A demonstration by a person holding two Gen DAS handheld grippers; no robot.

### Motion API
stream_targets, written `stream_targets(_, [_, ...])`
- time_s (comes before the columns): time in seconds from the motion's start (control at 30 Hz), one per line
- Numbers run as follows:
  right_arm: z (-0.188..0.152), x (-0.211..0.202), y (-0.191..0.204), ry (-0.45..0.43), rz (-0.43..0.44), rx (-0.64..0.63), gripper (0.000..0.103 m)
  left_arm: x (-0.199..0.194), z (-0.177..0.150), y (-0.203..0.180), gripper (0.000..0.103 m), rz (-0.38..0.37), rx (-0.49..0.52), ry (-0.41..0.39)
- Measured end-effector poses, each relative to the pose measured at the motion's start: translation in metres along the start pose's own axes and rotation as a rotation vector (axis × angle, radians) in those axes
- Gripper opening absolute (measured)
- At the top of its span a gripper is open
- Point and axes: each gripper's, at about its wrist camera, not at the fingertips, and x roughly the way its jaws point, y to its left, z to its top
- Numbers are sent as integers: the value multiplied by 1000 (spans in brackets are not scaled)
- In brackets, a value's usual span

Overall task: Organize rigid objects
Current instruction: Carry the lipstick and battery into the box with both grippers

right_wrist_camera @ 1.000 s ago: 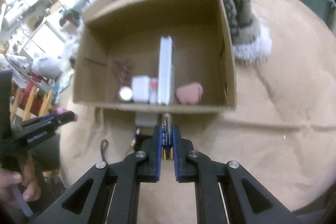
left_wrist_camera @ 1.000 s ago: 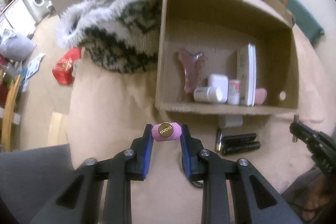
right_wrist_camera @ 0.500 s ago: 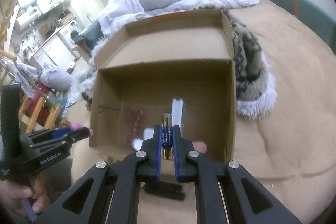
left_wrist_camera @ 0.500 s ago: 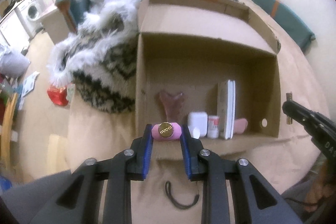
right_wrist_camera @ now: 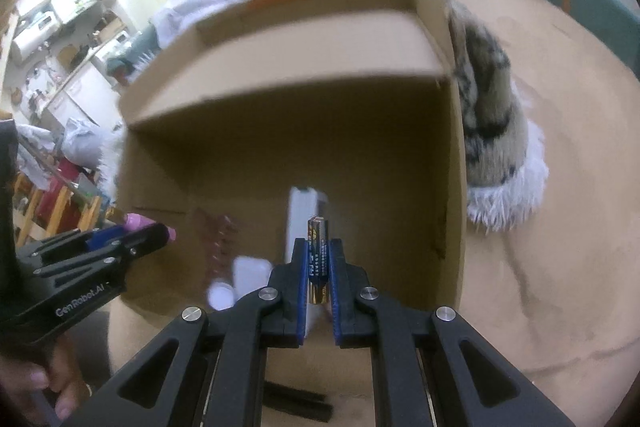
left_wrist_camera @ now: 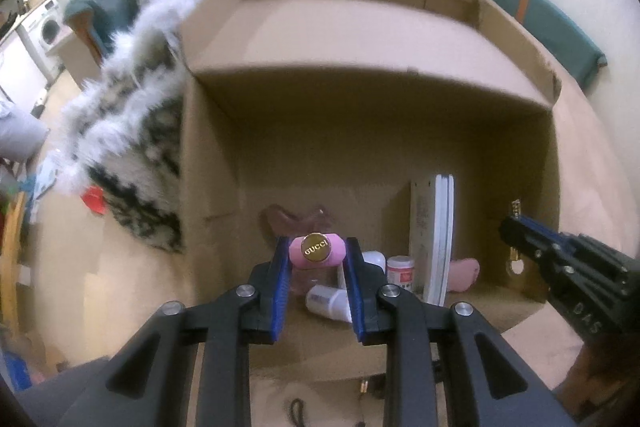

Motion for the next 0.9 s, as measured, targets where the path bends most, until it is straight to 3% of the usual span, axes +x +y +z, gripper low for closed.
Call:
stream_targets(0.53, [-7,31,-11,98,-35,31,11,42,-11,-5,23,9,21,45])
stream_targets(0.9, [-11,38,-12,118,-37,37,11,59,-16,-7,23,9,34,62])
